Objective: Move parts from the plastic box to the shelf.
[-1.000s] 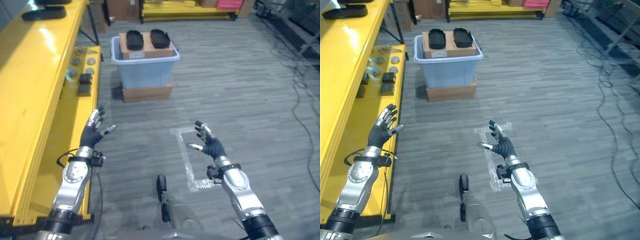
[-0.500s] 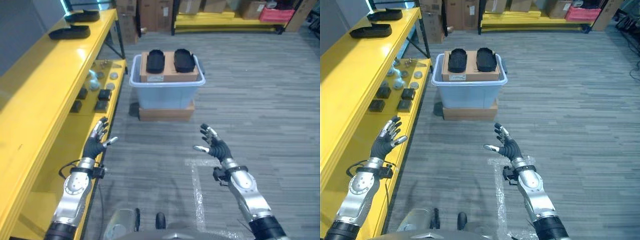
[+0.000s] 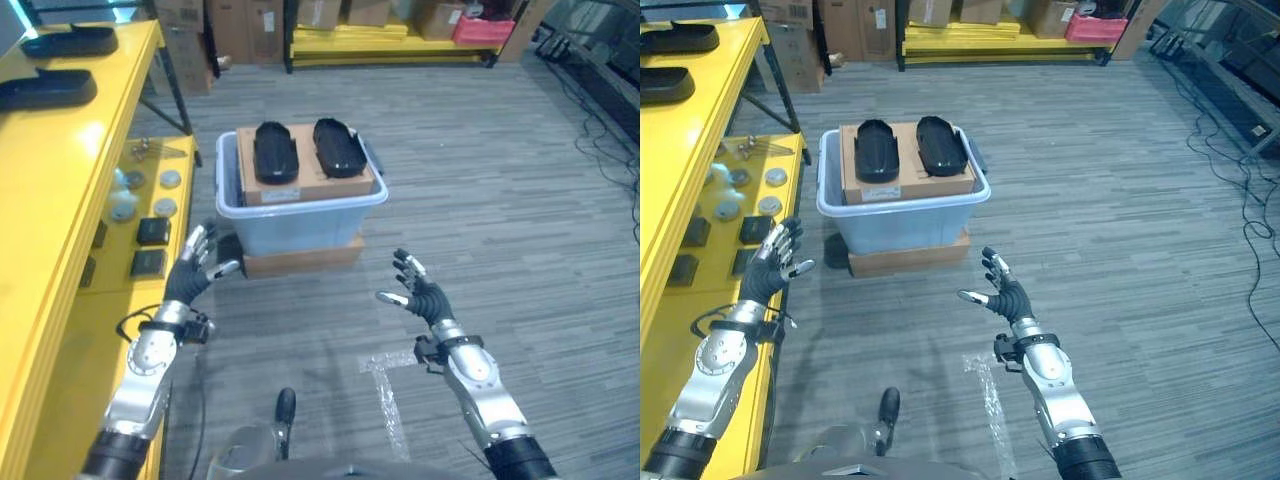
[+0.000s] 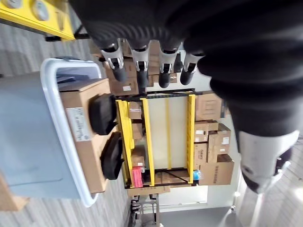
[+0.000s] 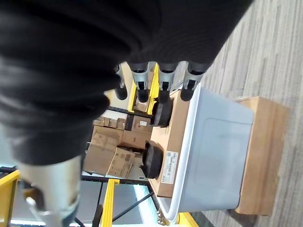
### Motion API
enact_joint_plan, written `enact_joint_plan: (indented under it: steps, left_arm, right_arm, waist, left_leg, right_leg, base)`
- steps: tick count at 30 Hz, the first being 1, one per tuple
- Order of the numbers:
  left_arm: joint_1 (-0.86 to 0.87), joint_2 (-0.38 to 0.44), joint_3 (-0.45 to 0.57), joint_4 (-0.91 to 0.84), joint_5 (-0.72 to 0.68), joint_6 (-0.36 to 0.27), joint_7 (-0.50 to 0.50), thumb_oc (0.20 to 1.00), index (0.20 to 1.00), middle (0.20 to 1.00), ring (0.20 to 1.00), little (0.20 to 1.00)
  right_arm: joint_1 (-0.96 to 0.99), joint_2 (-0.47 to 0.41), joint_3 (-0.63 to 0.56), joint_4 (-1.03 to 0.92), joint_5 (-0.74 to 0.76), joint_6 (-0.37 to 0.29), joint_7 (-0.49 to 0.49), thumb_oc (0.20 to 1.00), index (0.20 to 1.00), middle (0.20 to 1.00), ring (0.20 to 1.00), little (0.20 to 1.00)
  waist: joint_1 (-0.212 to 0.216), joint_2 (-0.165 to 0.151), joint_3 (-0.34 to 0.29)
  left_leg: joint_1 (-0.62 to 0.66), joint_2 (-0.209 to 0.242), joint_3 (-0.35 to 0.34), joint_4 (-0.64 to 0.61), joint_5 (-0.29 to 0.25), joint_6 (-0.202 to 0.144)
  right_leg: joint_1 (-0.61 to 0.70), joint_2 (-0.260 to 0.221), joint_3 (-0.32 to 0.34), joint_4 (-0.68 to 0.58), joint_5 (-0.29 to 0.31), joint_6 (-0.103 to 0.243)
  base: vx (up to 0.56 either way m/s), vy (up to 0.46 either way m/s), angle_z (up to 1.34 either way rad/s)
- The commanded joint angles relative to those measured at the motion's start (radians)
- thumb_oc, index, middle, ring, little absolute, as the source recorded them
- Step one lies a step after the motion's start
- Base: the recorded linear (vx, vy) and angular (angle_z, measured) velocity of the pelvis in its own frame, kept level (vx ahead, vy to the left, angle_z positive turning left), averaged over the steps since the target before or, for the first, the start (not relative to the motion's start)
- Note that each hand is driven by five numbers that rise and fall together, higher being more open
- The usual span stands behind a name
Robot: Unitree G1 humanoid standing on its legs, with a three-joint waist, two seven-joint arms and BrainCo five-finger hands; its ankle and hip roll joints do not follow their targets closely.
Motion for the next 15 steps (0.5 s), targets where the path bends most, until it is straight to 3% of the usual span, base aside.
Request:
enact_joint_plan:
  steps: [1,2,6,7,9,11,13,15]
  left_arm:
    - [0.037,0.034,0.028,-0.046,-0.004,-0.052,0.013,1.0,1.0,1.0,1.0,1.0]
    - [0.04,0.035,0.035,-0.051,-0.012,-0.054,0.011,1.0,1.0,1.0,1.0,1.0]
    - [0.051,0.029,0.042,-0.056,-0.021,-0.055,0.008,1.0,1.0,1.0,1.0,1.0]
    - [0.049,0.021,0.04,-0.052,-0.018,-0.052,0.012,1.0,1.0,1.0,1.0,1.0]
    - [0.039,0.013,0.037,-0.038,-0.004,-0.054,0.017,1.0,1.0,1.0,1.0,1.0]
    - [0.027,0.012,0.029,-0.029,0.001,-0.056,0.016,1.0,1.0,1.0,1.0,1.0]
    - [-0.005,0.012,0.001,-0.015,0.006,-0.061,0.01,1.0,1.0,1.0,1.0,1.0]
    - [-0.005,0.006,-0.011,-0.016,0.007,-0.06,0.002,1.0,1.0,1.0,1.0,1.0]
  right_arm:
    - [-0.062,-0.011,0.011,-0.031,-0.029,-0.034,0.01,1.0,1.0,1.0,1.0,1.0]
    - [-0.07,-0.006,0.015,-0.036,-0.027,-0.034,0.011,1.0,1.0,1.0,1.0,1.0]
    - [-0.074,-0.012,0.014,-0.036,-0.023,-0.034,0.01,1.0,1.0,1.0,1.0,1.0]
    - [-0.077,-0.017,0.021,-0.024,-0.023,-0.033,0.002,1.0,1.0,1.0,1.0,1.0]
    - [-0.07,-0.022,0.018,-0.024,-0.025,-0.032,0.0,1.0,1.0,1.0,1.0,1.0]
    - [-0.066,-0.024,0.015,-0.024,-0.025,-0.033,-0.001,1.0,1.0,1.0,1.0,1.0]
    - [-0.042,-0.032,0.004,-0.028,-0.025,-0.034,0.002,1.0,1.0,1.0,1.0,1.0]
    - [-0.024,-0.035,-0.007,-0.028,-0.022,-0.036,0.004,1.0,1.0,1.0,1.0,1.0]
  waist:
    - [0.025,0.03,-0.02]
    - [0.021,0.038,-0.01]
    - [0.011,0.043,-0.005]
    - [-0.002,0.032,0.003]
    - [-0.018,0.028,0.017]
    - [-0.026,0.026,0.023]
    - [-0.047,0.01,0.024]
    - [-0.051,0.006,0.014]
  left_leg:
    - [0.034,0.099,0.006,0.025,-0.135,-0.051]
    - [0.071,0.11,0.011,0.004,-0.146,-0.053]
    - [0.105,0.114,0.003,-0.011,-0.171,-0.056]
    - [0.133,0.098,-0.01,-0.007,-0.195,-0.054]
    - [0.163,0.094,-0.031,-0.007,-0.215,-0.057]
    - [0.176,0.093,-0.045,-0.008,-0.222,-0.06]
    - [0.19,0.076,-0.098,0.002,-0.24,-0.066]
    - [0.202,0.071,-0.124,0.008,-0.257,-0.067]
  right_leg:
    - [-0.104,-0.102,-0.071,-0.121,0.285,0.046]
    - [-0.14,-0.137,-0.136,-0.172,0.267,0.029]
    - [-0.157,-0.125,-0.177,-0.296,0.229,0.005]
    - [-0.201,-0.093,-0.152,-0.423,0.255,0.003]
    - [-0.233,-0.057,-0.091,-0.508,0.3,0.015]
    - [-0.248,-0.048,-0.063,-0.537,0.32,0.024]
    - [-0.262,-0.04,0.034,-0.57,0.359,0.031]
    - [-0.239,-0.046,0.048,-0.593,0.381,0.021]
  base:
    - [0.27,0.11,0.15]
    - [0.23,0.062,0.2]
    - [0.2,-0.007,0.1]
    - [0.26,-0.038,0.1]
    - [0.3,-0.06,0.08]
    - [0.18,-0.083,0.44]
    - [0.22,-0.162,0.81]
    - [0.17,-0.124,0.67]
